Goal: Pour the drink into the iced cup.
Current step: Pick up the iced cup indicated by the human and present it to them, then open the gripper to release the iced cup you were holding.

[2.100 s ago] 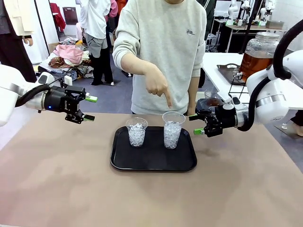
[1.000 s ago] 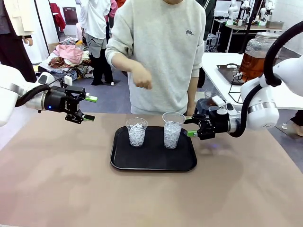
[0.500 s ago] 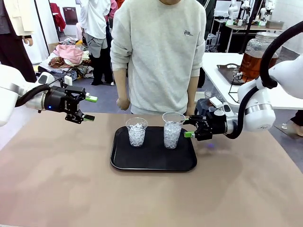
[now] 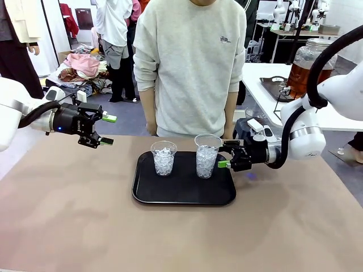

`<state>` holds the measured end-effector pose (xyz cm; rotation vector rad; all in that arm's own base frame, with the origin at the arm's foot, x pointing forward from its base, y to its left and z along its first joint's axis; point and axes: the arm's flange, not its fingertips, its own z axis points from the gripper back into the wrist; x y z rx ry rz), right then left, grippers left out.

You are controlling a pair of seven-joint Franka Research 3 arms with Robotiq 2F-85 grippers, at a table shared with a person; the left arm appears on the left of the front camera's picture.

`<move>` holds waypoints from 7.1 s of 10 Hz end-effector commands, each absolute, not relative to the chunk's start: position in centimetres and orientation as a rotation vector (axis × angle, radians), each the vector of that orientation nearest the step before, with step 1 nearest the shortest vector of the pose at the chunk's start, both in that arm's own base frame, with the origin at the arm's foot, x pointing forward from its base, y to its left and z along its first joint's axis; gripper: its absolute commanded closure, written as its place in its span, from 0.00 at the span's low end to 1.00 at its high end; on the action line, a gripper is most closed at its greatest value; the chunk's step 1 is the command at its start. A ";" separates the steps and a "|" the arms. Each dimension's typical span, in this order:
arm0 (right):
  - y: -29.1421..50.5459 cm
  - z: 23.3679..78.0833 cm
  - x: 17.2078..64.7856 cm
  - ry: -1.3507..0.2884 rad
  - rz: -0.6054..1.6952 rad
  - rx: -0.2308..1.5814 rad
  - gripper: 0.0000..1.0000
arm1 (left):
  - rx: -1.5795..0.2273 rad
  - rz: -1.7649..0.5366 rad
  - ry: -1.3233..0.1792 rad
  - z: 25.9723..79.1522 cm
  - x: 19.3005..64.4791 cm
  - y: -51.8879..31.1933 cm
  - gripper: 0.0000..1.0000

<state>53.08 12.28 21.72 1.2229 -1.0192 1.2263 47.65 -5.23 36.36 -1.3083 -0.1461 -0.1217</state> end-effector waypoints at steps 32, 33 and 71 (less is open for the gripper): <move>16.7 23.1 54.6 -1.108 1.186 1.300 0.22 | -1.310 -0.121 -0.148 36.4 47.5 -5.2 0.00; 16.4 24.4 55.0 -1.113 1.201 1.328 0.22 | -1.310 -0.121 -0.148 36.4 47.5 -5.2 0.00; 15.8 32.5 60.0 -1.048 1.258 1.355 0.22 | -1.310 -0.121 -0.148 36.4 47.5 -5.2 0.00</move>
